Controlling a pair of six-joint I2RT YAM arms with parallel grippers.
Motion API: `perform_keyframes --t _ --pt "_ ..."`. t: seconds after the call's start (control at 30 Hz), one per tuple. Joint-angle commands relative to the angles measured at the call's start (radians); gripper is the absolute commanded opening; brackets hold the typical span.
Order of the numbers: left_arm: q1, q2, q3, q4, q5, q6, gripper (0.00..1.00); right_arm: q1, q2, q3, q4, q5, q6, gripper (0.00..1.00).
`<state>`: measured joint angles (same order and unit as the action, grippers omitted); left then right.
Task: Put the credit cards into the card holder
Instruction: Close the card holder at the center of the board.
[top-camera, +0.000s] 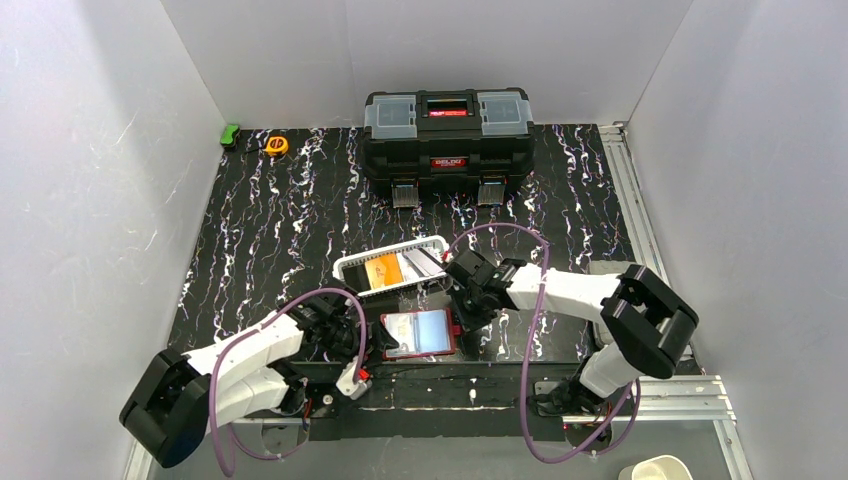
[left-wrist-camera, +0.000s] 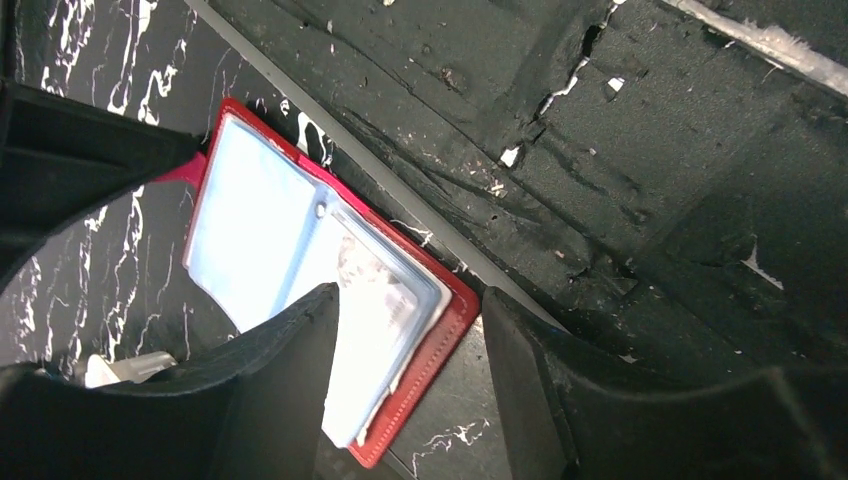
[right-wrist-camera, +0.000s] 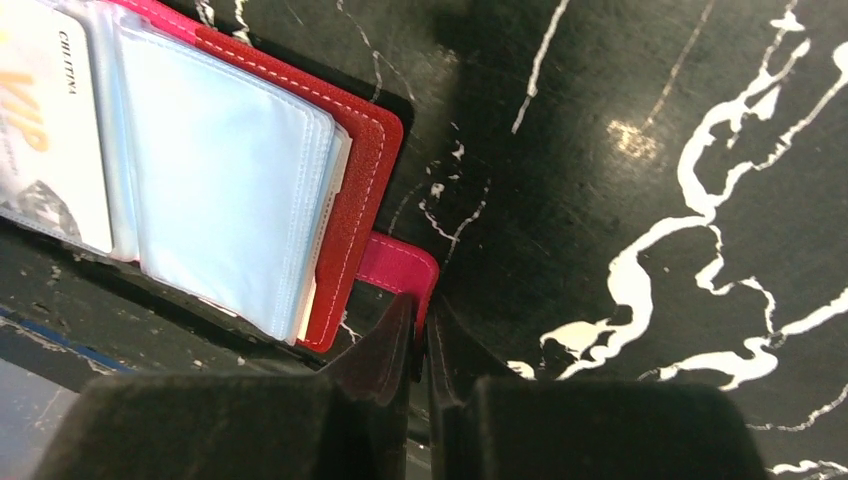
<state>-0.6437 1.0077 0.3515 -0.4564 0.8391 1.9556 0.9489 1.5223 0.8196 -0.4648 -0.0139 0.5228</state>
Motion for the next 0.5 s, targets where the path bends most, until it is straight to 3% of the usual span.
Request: perform_keyframes --t 0.0,0.33,0.47 --pt "-0.008 0.044 -0.01 -0.035 -0.009 0.078 0.54 -0.007 0.039 -0.01 0.052 -0.03 -0.022 0.09" --pt "-0.007 -0.106 -0.035 -0.094 -0.1 -0.012 0.53 -0.009 0.168 0.125 0.037 0.008 -0.15 0.07" --pt "-0.009 -0.192 -0.106 0.054 -0.108 -0.068 0.51 -0.004 0.182 0.141 0.023 0.056 -0.176 0.06"
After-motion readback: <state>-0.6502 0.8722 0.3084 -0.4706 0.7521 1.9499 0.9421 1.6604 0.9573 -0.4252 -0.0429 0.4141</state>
